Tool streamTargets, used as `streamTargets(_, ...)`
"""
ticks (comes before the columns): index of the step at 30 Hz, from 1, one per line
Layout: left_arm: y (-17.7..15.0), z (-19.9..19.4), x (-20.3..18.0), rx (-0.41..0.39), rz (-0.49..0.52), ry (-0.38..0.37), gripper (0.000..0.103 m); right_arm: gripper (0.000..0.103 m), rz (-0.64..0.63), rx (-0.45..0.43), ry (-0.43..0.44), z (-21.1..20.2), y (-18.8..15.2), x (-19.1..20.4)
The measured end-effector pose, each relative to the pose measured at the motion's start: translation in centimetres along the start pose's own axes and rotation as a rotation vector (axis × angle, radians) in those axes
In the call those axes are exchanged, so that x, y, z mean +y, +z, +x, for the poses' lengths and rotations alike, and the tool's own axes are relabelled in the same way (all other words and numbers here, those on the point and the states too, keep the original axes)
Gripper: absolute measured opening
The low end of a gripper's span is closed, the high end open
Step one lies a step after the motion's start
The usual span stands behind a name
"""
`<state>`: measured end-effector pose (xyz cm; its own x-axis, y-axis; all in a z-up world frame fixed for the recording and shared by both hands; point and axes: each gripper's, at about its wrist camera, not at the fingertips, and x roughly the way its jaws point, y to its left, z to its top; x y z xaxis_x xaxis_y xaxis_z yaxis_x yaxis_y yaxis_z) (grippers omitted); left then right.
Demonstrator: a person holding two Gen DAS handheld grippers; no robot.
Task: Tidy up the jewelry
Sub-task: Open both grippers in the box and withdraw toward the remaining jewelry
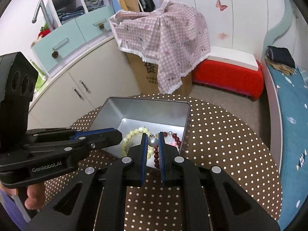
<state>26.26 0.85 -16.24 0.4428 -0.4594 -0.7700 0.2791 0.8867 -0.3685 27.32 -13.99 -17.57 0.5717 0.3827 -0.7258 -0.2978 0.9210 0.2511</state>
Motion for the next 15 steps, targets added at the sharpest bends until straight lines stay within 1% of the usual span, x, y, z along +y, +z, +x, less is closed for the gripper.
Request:
streamTargets(6, 0.0, -0.2, -0.1, -0.012, -0.01, 0.002, 0.007, 0.012, 0.0, -0.006, -0.001, 0.0, 0.0, 0.2)
streamTargets(7, 0.0, -0.4, 0.0, -0.015, -0.012, 0.002, 0.011, 0.014, -0.002, -0.009, -0.003, -0.1, 0.0, 0.1)
streamTargets(8, 0.0, -0.5, 0.1, -0.018, -0.017, 0.004, 0.024, 0.014, -0.004, -0.013, -0.006, -0.2, 0.0, 0.2)
streamTargets(10, -0.1, -0.9, 0.1, -0.026, -0.029, 0.005, 0.037, 0.014, -0.014, -0.019, -0.014, -0.5, -0.1, 0.4)
streamTargets(13, -0.1, -1.9, 0.1, -0.049, -0.033, 0.005, 0.045, 0.014, -0.022, -0.025, -0.025, -1.2, -0.1, 0.7)
streamTargets(15, -0.2, -2.7, 0.0, -0.067, -0.027, -0.001, 0.046, 0.014, -0.019, -0.034, -0.023, -1.9, -0.1, 0.9)
